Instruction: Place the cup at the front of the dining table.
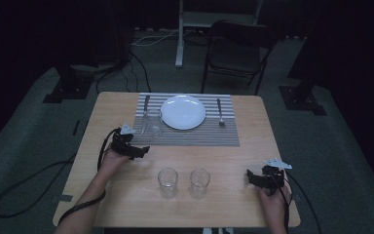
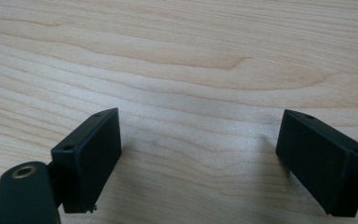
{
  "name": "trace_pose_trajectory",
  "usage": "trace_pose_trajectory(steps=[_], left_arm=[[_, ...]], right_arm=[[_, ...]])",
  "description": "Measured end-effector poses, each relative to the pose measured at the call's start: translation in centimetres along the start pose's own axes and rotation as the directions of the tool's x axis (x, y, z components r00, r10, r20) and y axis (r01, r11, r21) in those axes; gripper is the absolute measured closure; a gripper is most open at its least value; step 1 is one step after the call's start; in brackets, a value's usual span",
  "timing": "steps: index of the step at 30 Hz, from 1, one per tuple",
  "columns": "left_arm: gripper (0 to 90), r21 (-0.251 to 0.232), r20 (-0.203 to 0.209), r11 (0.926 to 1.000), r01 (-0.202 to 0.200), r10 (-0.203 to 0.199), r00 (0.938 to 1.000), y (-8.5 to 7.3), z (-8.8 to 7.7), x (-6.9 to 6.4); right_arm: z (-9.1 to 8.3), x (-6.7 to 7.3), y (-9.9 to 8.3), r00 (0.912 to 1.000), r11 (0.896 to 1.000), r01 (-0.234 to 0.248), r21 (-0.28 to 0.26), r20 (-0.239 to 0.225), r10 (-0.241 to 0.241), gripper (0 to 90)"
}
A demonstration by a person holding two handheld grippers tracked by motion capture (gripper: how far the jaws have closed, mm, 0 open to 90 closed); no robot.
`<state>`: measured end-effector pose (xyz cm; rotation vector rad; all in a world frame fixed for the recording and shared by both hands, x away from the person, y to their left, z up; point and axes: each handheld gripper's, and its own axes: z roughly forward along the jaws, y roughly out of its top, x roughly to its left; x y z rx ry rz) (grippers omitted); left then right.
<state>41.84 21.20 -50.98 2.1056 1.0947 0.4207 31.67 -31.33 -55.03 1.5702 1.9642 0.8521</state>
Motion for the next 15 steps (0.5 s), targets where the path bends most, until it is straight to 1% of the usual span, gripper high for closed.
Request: trace_pose_trajectory(steps=[2,3,5,6,7,9,10,12,14,15], left_arm=[[0.2,-0.003,-0.013,1.0,0.007,-0.007,0.9999,-0.7,-0.8,0.1],[0.2,-0.01,-0.015,0.9997,0.021,-0.022,0.9997,-1.0,-1.0,0.2],[0.2,-0.015,-0.02,0.9994,0.032,-0.032,0.9993,-1.3,-1.4,0.4],[0.2,-0.011,-0.021,0.9994,0.032,-0.032,0.9993,-1.5,-1.6,0.5],[0.2,-0.006,-0.031,0.9996,0.029,-0.029,0.9991,-1.6,-1.7,0.5],[0.2,-0.004,-0.034,0.9995,0.032,-0.032,0.9989,-1.9,-2.0,0.6],[0.2,-0.008,-0.041,0.9994,0.034,-0.034,0.9986,-2.1,-2.2,0.6],[0.2,-0.011,-0.039,0.9989,0.044,-0.045,0.9982,-2.7,-2.5,0.7],[0.2,-0.01,-0.042,0.9991,0.042,-0.042,0.9983,-2.8,-2.6,0.6],[0.2,-0.002,-0.054,0.9994,0.034,-0.034,0.998,-3.4,-2.7,0.6]], right_arm=[[0.0,0.0,0.0,1.0,1.0,0.0,0.0,0.0,0.0,13.8],[0.0,0.0,0.0,1.0,1.0,0.0,0.0,0.0,0.0,13.8],[0.0,0.0,0.0,1.0,1.0,0.0,0.0,0.0,0.0,13.8],[0.0,0.0,0.0,1.0,1.0,0.0,0.0,0.0,0.0,13.8],[0.0,0.0,0.0,1.0,1.0,0.0,0.0,0.0,0.0,13.8],[0.0,0.0,0.0,1.0,1.0,0.0,0.0,0.0,0.0,13.8],[0.0,0.0,0.0,1.0,1.0,0.0,0.0,0.0,0.0,13.8],[0.0,0.0,0.0,1.0,1.0,0.0,0.0,0.0,0.0,13.8],[0.0,0.0,0.0,1.0,1.0,0.0,0.0,0.0,0.0,13.8],[0.0,0.0,0.0,1.0,1.0,0.0,0.0,0.0,0.0,13.8]])
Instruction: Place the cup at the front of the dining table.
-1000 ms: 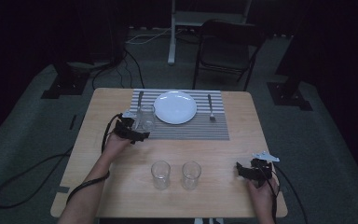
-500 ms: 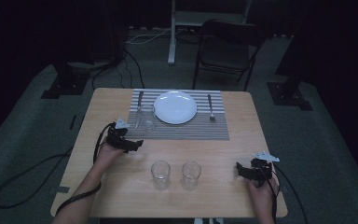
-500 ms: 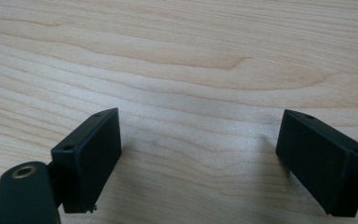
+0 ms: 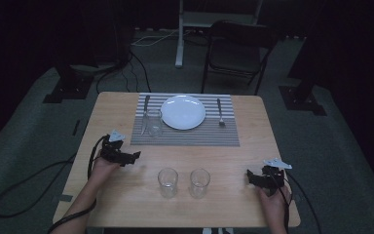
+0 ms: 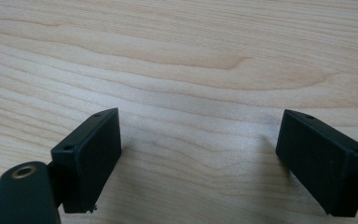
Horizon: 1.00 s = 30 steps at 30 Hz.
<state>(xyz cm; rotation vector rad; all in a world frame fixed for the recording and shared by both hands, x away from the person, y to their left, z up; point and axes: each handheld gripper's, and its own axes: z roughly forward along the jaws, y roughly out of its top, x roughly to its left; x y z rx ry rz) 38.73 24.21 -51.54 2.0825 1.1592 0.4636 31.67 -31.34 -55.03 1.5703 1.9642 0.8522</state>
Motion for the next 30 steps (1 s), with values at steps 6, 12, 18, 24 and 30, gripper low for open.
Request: trace_pose_trajectory(steps=[6,12,18,24,30], left_arm=[[0.2,0.002,-0.018,1.0,0.006,-0.006,0.9998,-1.3,-0.6,0.3],[0.2,0.002,-0.039,1.0,-0.002,0.002,0.9992,-2.5,-1.7,0.1],[0.2,0.002,-0.061,0.9999,0.017,-0.016,0.998,-4.0,-2.9,0.3],[0.2,0.009,-0.08,0.9976,0.069,-0.068,0.9945,-5.3,-3.8,0.9],[0.2,-0.001,-0.122,0.9966,0.082,-0.082,0.9891,-6.7,-4.9,1.2]], right_arm=[[0.0,0.0,0.0,1.0,1.0,0.0,0.0,0.0,0.0,13.8],[0.0,0.0,0.0,1.0,1.0,0.0,0.0,0.0,0.0,13.8],[0.0,0.0,0.0,1.0,1.0,0.0,0.0,0.0,0.0,13.8],[0.0,0.0,0.0,1.0,1.0,0.0,0.0,0.0,0.0,13.8],[0.0,0.0,0.0,1.0,1.0,0.0,0.0,0.0,0.0,13.8]])
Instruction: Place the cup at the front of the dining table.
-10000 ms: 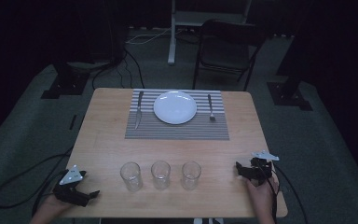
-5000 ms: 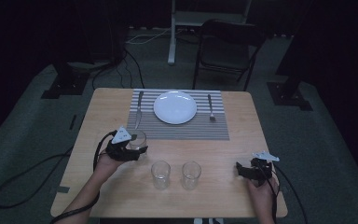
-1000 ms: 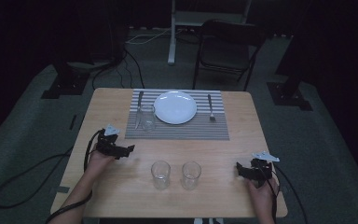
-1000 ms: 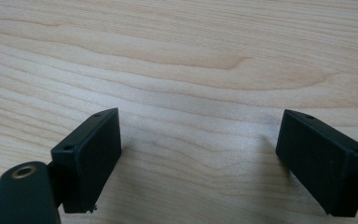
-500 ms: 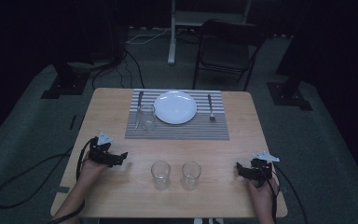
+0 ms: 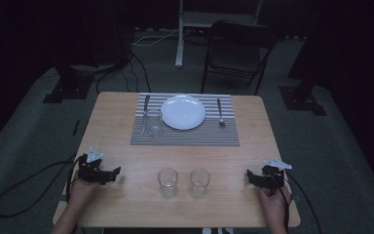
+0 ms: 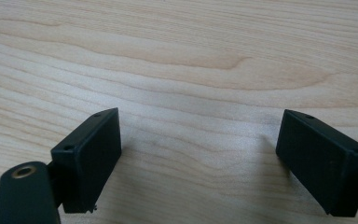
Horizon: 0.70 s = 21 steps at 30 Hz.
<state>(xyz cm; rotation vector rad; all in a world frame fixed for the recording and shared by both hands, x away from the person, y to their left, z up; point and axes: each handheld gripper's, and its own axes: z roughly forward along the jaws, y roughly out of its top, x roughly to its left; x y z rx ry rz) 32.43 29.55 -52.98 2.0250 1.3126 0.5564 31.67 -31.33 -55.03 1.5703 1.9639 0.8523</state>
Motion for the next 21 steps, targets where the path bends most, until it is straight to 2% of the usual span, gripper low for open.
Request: trace_pose_trajectory(steps=[2,6,9,11,14,21], left_arm=[[0.2,0.002,-0.037,1.0,0.008,-0.008,0.9993,-0.7,-0.5,0.0],[0.2,0.024,-0.069,0.9994,0.024,-0.023,0.9974,-1.4,-0.8,0.1],[0.2,0.024,-0.116,0.9992,0.033,-0.03,0.9928,-2.0,-1.3,0.2],[0.3,0.024,-0.116,0.9992,0.033,-0.03,0.9928,-2.0,-1.3,0.2],[0.2,0.025,-0.144,0.9977,0.063,-0.059,0.9878,-2.6,-2.0,0.3],[0.2,0.029,-0.199,0.9968,0.074,-0.067,0.9778,-3.5,-2.9,0.1]], right_arm=[[0.0,0.0,0.0,1.0,1.0,0.0,0.0,0.0,0.0,13.8],[0.0,0.0,0.0,1.0,1.0,-0.001,0.0,0.0,0.001,13.8],[0.0,0.0,0.0,1.0,1.0,-0.002,0.0,0.0,0.002,13.8],[0.0,0.0,0.0,1.0,1.0,-0.002,0.0,0.0,0.002,13.8],[0.0,0.0,0.0,1.0,1.0,-0.001,0.001,0.0,0.001,13.8],[0.0,0.0,0.0,1.0,1.0,-0.001,0.001,0.0,0.001,13.8]])
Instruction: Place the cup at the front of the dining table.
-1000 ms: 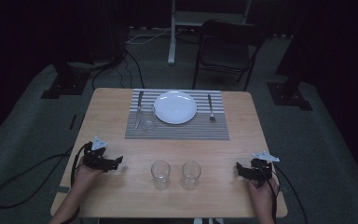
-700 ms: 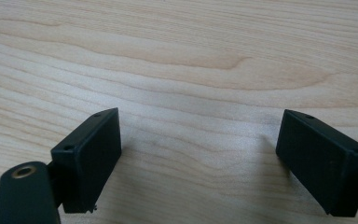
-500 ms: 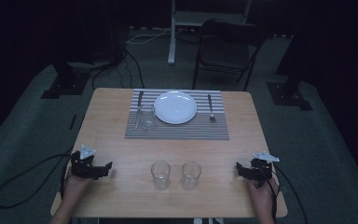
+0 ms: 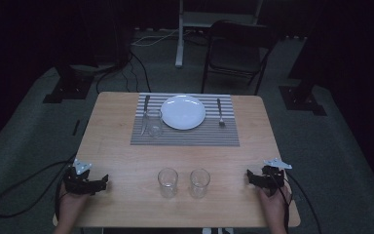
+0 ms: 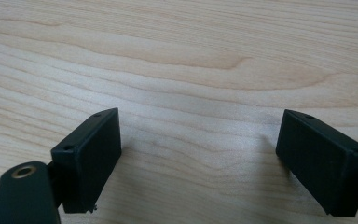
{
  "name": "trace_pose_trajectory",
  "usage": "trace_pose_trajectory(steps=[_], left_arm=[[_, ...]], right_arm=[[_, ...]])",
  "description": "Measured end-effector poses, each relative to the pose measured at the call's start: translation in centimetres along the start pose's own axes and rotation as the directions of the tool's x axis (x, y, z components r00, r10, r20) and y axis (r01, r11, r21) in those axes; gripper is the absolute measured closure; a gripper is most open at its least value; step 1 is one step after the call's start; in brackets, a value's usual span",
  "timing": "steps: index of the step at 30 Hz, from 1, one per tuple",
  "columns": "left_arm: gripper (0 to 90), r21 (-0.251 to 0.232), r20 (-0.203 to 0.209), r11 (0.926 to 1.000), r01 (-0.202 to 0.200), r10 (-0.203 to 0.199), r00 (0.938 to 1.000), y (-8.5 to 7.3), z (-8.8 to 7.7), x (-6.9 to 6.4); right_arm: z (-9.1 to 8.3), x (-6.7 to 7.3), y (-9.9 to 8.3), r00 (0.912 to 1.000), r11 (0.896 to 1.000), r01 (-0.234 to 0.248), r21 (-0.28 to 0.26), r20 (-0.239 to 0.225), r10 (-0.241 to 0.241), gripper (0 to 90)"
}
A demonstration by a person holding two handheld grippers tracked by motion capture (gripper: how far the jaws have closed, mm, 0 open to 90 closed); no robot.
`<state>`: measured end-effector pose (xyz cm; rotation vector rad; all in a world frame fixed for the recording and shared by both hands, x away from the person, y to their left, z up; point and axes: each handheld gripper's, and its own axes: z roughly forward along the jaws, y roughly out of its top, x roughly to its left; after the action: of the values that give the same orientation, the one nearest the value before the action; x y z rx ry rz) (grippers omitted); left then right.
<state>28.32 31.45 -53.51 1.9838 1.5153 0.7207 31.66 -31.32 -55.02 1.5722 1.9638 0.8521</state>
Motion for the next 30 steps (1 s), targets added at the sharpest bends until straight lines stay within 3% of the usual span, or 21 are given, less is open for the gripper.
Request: trace_pose_trajectory(steps=[13,15,17,21,30], left_arm=[[0.3,0.006,-0.065,0.9996,-0.027,0.027,0.9975,-1.7,-1.2,-0.6],[0.3,0.003,-0.069,0.9997,-0.023,0.023,0.9974,-1.8,-1.2,-0.5],[0.3,-0.003,-0.108,0.9999,-0.017,0.016,0.994,-2.0,-1.3,-0.3],[0.3,-0.02,-0.133,0.9996,0.018,-0.021,0.9909,-2.5,-1.8,-0.1],[0.3,-0.006,-0.193,0.9989,0.048,-0.048,0.98,-3.3,-2.4,0.3]], right_arm=[[0.0,0.0,0.0,1.0,1.0,0.0,0.0,0.0,0.0,13.8],[0.0,0.0,0.0,1.0,1.0,0.0,0.0,0.0,0.0,13.8],[0.0,0.0,0.0,1.0,1.0,0.0,0.0,0.0,0.0,13.8],[0.0,0.0,0.0,1.0,1.0,0.0,0.0,0.0,0.0,13.8],[0.0,0.0,0.0,1.0,1.0,0.0,0.0,0.0,0.0,13.8]])
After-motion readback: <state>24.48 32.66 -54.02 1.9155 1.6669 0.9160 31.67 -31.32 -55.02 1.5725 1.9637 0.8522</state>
